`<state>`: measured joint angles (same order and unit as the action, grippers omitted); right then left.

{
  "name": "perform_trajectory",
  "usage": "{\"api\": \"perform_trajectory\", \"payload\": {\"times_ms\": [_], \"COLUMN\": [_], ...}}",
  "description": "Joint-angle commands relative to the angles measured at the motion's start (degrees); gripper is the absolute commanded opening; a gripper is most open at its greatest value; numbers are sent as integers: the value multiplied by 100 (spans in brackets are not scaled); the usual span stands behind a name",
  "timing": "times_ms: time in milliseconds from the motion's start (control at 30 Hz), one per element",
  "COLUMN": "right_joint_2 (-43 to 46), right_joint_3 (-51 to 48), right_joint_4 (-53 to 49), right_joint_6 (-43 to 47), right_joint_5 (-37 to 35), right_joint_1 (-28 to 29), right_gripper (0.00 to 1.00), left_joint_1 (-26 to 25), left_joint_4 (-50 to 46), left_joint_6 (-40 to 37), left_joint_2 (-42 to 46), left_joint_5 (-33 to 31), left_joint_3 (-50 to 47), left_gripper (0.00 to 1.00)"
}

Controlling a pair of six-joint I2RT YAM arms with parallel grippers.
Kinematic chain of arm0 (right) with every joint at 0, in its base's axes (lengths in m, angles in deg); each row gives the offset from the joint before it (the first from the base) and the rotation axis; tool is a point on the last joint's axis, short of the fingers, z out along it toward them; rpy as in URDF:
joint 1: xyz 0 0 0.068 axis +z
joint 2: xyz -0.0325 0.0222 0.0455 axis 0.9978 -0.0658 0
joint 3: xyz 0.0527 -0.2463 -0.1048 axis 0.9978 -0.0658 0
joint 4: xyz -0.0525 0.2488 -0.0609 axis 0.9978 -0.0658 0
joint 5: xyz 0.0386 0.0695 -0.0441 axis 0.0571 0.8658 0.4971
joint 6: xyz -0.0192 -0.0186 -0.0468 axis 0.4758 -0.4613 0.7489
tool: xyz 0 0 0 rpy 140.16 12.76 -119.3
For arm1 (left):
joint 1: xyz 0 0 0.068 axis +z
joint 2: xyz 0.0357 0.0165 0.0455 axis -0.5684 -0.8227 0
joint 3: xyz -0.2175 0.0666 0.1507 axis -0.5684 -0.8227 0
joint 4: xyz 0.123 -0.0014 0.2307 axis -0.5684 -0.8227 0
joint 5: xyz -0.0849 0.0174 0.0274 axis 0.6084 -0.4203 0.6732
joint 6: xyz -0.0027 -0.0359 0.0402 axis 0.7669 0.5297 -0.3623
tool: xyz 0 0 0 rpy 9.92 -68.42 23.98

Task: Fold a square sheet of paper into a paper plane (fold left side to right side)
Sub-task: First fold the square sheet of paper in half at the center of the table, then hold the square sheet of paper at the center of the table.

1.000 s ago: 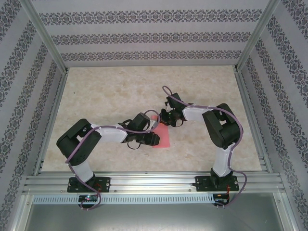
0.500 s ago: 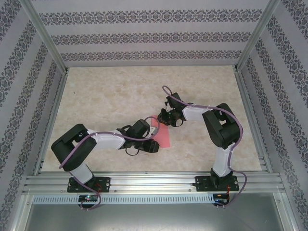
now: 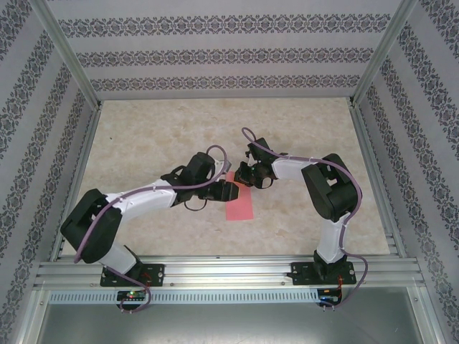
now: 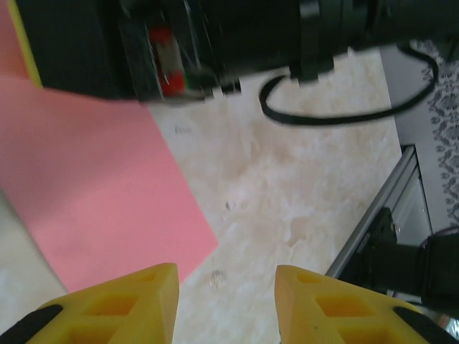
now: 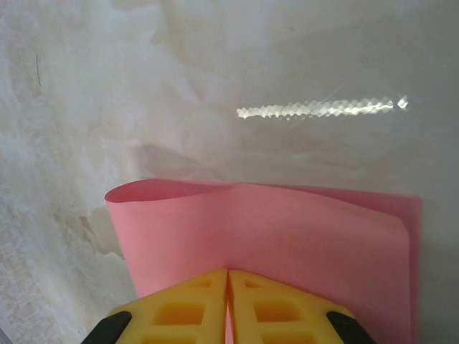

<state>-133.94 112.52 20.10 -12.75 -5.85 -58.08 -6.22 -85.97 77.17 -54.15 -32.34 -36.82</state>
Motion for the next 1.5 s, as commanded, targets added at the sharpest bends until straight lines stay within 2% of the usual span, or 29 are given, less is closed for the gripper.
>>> {"api": "perform_trajectory", "payload": {"times_ms": [0, 233, 500, 700, 833, 967, 1100, 1233, 1467], "right_joint_2": [-264, -260, -144, 341, 875, 1597, 2374, 2988, 3215], "right_joint_3": [-6, 47, 84, 283, 418, 124, -693, -1670, -2435], "right_joint_4": [-346, -336, -313, -434, -743, -1040, -1065, -804, -478], "right_joint_6": [112, 102, 128, 223, 350, 479, 348, -79, -605], "right_joint_5": [-480, -445, -428, -331, -346, -485, -341, -205, -329], "right_joint_1": [-19, 24, 25, -112, -339, -484, -393, -28, 657], "right_gripper": [11, 11, 12, 17, 26, 30, 23, 13, 8], "left_joint_1": [82, 86, 78, 78, 78, 78, 77, 78, 65], "left_joint_4": [31, 585, 627, 620, 631, 666, 642, 572, 467], "left_joint_6": [-141, -36, 4, 16, 45, 91, 95, 85, 71], "left_joint_2": [-489, -1342, -1649, -1739, -1757, -1750, -1743, -1731, -1696], "left_joint_5": [301, 617, 461, 426, 377, 350, 334, 317, 218], "left_joint_3": [140, 235, 6, -172, -254, -258, -204, -131, -102], "left_gripper": [40, 39, 39, 39, 39, 39, 39, 39, 39]}}
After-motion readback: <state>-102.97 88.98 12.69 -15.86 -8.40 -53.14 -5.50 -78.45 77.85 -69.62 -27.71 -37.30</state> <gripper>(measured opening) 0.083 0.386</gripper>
